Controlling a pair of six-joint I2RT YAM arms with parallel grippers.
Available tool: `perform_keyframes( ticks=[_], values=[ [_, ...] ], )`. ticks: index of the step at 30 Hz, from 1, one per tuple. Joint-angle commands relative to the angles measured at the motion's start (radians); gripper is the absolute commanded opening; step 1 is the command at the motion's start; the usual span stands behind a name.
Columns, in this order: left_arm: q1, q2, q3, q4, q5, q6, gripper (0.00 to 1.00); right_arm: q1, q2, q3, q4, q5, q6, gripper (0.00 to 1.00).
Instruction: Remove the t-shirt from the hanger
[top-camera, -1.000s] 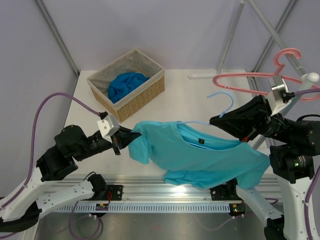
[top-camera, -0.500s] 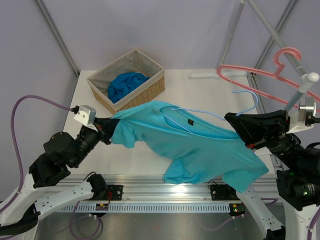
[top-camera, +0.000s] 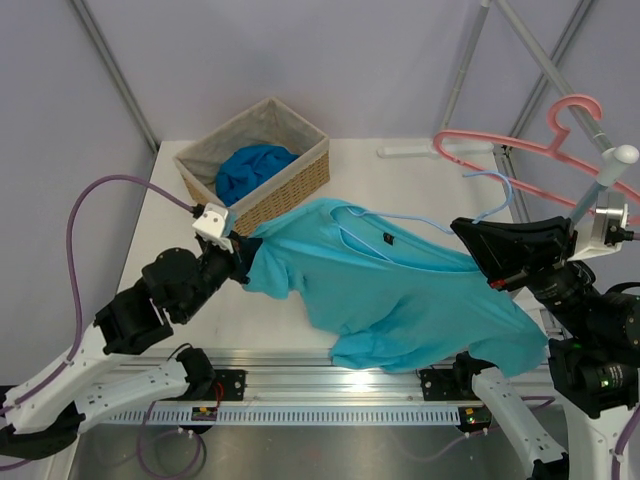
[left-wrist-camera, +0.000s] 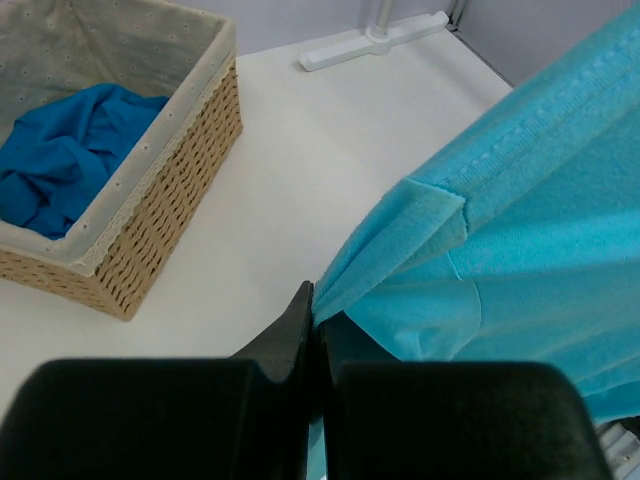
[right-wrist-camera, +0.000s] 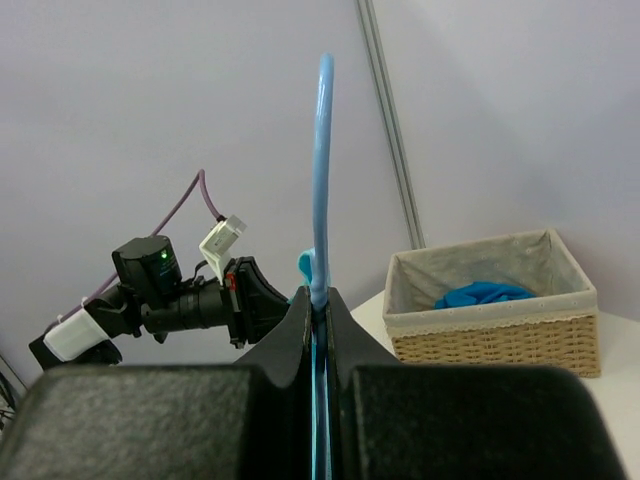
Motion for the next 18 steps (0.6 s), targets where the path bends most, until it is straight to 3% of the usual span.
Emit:
perform_keyframes(
  ticks=[1,4,9,11,18],
  values=[
    [0.011,-0.009,-0.001,-0.071,-0.193,-0.044,0.00,-0.002,-0.027,0.106,0.047,0.052,-0.030,0.00],
    [0.013,0.017,0.025,-0.116,-0.230,-0.073,0.00,-0.003,-0.019,0.176,0.009,-0.040,-0.007,0.00],
    [0.013,0.052,0.089,-0.157,-0.230,-0.081,0.00,-0.002,0.062,0.409,-0.195,-0.200,-0.044,0.00],
    [0.013,0.069,0.137,-0.172,-0.216,-0.087,0.00,-0.003,0.087,0.453,-0.301,-0.229,-0.093,0.00],
    [0.014,0.120,0.226,-0.206,-0.249,-0.105,0.00,-0.003,0.087,0.536,-0.426,-0.382,-0.128,0.00]
  ],
)
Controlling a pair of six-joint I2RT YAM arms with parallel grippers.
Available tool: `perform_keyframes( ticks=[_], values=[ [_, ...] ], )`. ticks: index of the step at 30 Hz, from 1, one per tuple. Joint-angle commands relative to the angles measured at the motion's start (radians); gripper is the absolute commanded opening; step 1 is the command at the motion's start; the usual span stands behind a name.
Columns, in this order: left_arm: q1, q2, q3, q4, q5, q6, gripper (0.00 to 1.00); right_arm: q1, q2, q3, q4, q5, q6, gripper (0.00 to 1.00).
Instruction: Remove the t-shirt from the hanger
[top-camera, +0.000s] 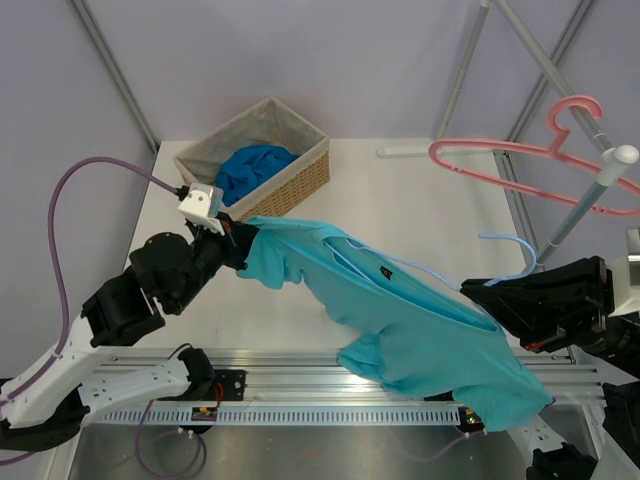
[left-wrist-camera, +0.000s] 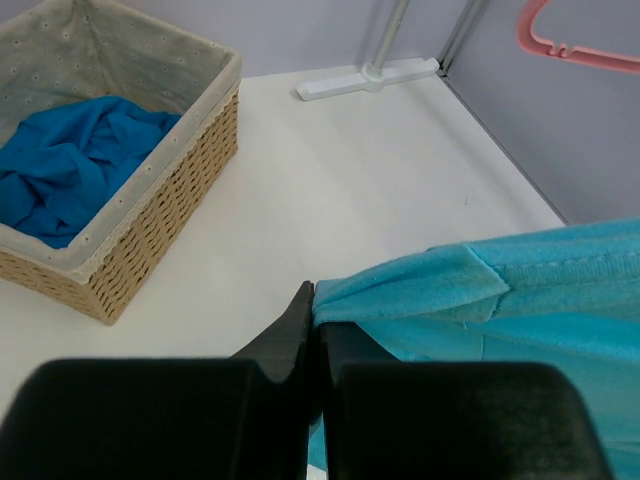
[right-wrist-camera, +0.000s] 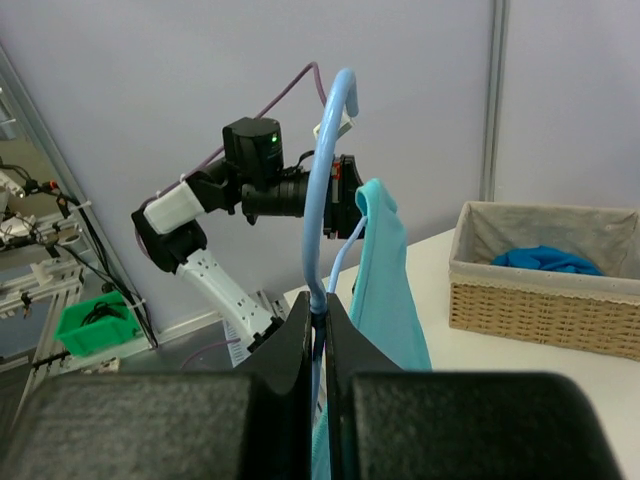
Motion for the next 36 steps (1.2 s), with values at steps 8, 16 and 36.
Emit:
perform_keyframes(
  ticks=[8,16,36],
  values=[
    [0.023,-0.049,0.008,0.004,0.319,0.154,0.85,0.002,0.003,0.053,-0.107,0.008,-0.100,0.00],
    [0.021,-0.132,-0.083,0.139,0.879,0.251,0.99,0.002,-0.012,-0.142,0.117,-0.066,0.018,0.00],
    [0.021,0.033,-0.054,0.264,0.936,0.382,0.89,0.002,-0.014,-0.213,0.254,-0.222,0.115,0.00]
  ],
)
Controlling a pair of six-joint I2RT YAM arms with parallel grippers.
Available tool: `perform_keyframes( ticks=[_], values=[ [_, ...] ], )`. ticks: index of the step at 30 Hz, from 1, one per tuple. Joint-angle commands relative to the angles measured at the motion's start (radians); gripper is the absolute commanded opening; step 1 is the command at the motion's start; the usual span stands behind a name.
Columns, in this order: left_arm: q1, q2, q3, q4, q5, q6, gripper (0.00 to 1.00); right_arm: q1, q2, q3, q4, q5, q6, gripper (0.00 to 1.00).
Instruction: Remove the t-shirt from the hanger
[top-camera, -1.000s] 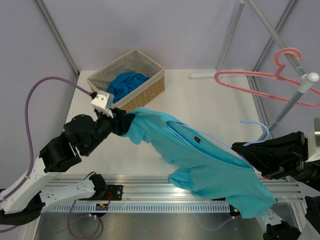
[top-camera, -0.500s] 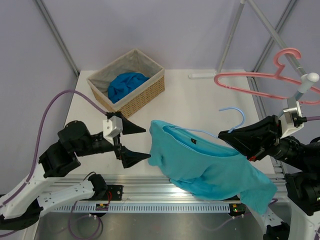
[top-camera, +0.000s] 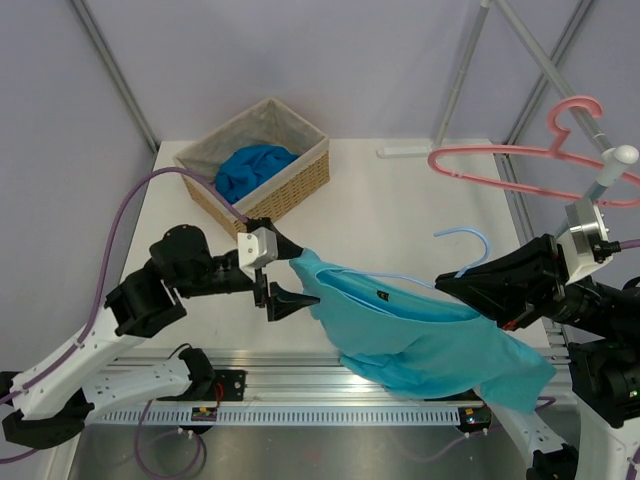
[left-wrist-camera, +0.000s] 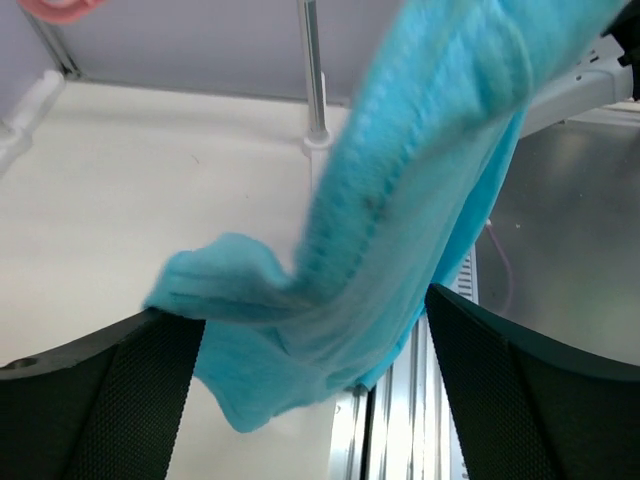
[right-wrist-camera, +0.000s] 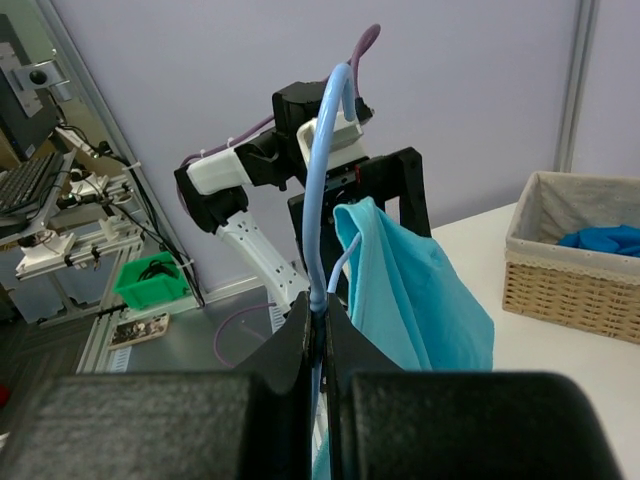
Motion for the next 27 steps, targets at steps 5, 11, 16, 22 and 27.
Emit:
perform_keyframes(
  ticks=[5,11,16,22,27],
  values=[
    [0.000,-0.059,-0.042,0.216,0.053,-0.015,0.25,0.004,-0.020,-0.014,0.023,-0.042,0.035,0.00],
    [0.000,-0.091,-0.100,0.228,-0.076,-0.052,0.00,0.004,-0.044,-0.031,0.025,0.003,0.032,0.00],
    [0.000,-0.164,-0.155,0.207,-0.485,-0.119,0.00,0.004,-0.054,0.021,-0.082,0.074,-0.036,0.00],
    [0.002,-0.142,-0.062,0.062,-0.841,-0.208,0.00,0.004,-0.087,0.049,-0.251,0.073,-0.179,0.00],
    [0.002,-0.117,0.009,0.078,-0.796,-0.233,0.00,0.004,-0.104,-0.012,-0.282,0.063,-0.225,0.00]
  ],
)
